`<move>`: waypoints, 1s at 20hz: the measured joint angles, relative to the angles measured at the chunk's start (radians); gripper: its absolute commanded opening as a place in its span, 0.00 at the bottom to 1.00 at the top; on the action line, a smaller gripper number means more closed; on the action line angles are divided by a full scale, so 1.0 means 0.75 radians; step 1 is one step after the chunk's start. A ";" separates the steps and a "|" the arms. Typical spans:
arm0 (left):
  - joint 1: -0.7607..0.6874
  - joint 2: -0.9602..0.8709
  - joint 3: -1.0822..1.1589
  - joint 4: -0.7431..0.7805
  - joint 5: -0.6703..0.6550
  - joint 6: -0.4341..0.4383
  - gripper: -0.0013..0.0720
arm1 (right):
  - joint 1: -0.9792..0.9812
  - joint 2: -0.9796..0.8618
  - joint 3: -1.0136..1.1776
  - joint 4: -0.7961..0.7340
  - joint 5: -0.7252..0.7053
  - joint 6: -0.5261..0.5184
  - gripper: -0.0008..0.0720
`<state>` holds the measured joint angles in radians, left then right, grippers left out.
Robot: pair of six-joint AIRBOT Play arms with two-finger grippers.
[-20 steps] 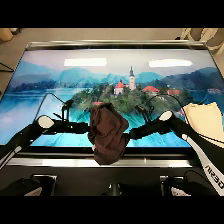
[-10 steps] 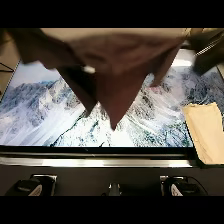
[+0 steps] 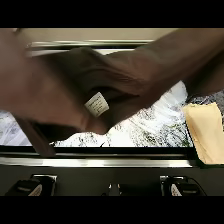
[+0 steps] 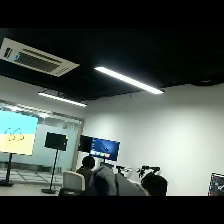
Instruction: Fold the shirts.
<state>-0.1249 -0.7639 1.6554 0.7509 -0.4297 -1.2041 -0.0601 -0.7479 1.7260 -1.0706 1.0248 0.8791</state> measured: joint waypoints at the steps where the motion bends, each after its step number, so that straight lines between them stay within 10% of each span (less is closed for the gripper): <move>1: 0.000 -0.028 0.003 0.000 0.014 0.001 0.06 | 0.001 -0.027 0.003 -0.002 0.068 0.020 0.04; 10: 0.000 -0.573 0.010 0.005 0.193 0.231 0.06 | 0.001 -0.554 -0.082 0.110 0.191 0.251 0.04; 16: 0.007 -1.032 0.010 0.007 -0.068 0.076 0.08 | 0.000 -0.976 -0.111 0.172 0.145 0.306 0.04; 17: 0.005 -1.093 0.009 0.011 -0.177 0.041 0.32 | 0.000 -1.027 -0.112 0.170 0.164 0.306 0.04; 18: 0.003 -1.145 0.009 0.011 -0.280 -0.003 0.93 | 0.001 -1.065 -0.113 0.164 0.185 0.305 0.04; 20: 0.010 -1.241 0.011 0.010 -0.514 -0.124 1.00 | 0.000 -1.120 -0.114 0.135 0.243 0.283 0.04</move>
<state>-0.1173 -1.6943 1.6634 0.7586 -0.8150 -1.2972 -0.0601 -1.5875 1.6405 -0.9695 1.2068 1.0912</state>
